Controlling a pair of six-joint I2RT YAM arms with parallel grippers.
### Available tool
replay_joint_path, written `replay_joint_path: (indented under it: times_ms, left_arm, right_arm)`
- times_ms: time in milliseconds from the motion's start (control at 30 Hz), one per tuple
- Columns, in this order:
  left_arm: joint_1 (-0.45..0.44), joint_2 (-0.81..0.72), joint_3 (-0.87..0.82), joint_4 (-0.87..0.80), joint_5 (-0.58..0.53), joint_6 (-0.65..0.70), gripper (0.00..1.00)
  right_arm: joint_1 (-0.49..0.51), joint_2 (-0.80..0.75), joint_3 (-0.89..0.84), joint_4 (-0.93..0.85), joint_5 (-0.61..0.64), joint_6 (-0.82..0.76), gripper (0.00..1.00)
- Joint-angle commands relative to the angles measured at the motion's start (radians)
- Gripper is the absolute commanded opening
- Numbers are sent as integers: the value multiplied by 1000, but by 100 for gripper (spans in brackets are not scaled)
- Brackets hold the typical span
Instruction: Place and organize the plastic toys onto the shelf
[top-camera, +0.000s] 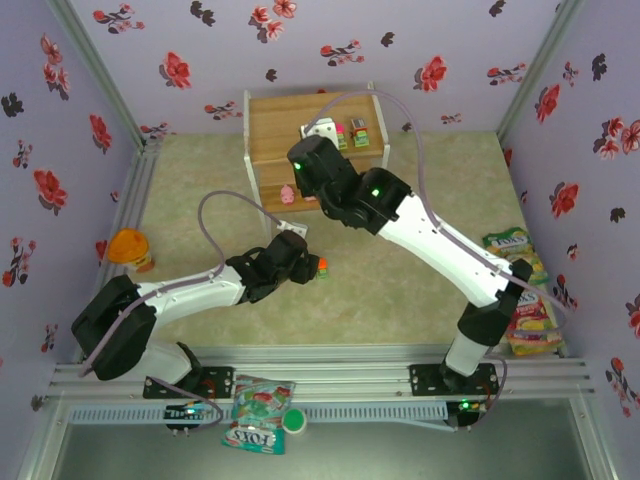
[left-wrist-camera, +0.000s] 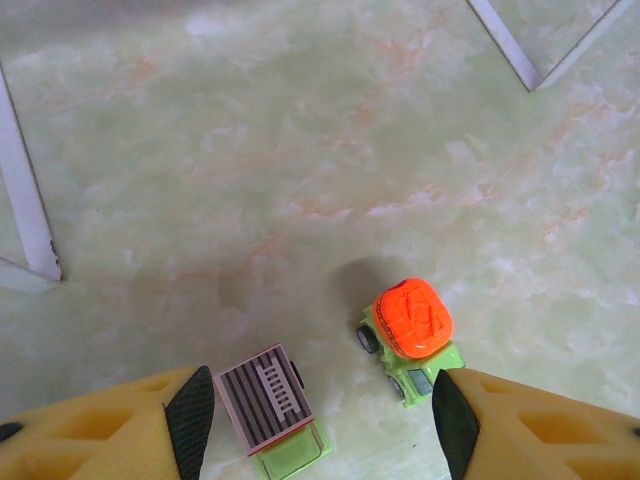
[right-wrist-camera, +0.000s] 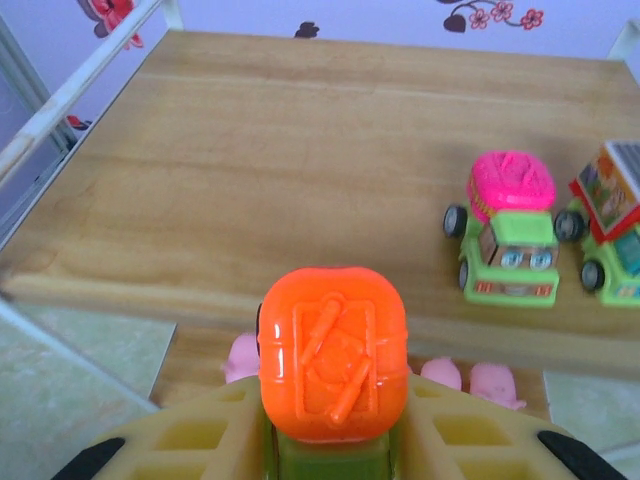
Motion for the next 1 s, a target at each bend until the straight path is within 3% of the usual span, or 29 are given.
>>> replay_joint_path:
  times_ms: [0, 467, 967]
  left_arm:
    - [6, -6, 20, -7, 0, 1, 64]
    - [6, -48, -11, 56, 119, 30, 65]
    - [6, -55, -16, 59, 120, 31, 66]
  right_arm:
    - [-30, 37, 85, -48, -32, -35, 33]
    - [-82, 158, 252, -127, -78, -53, 34]
    - [-108, 201, 303, -168, -91, -56, 35]
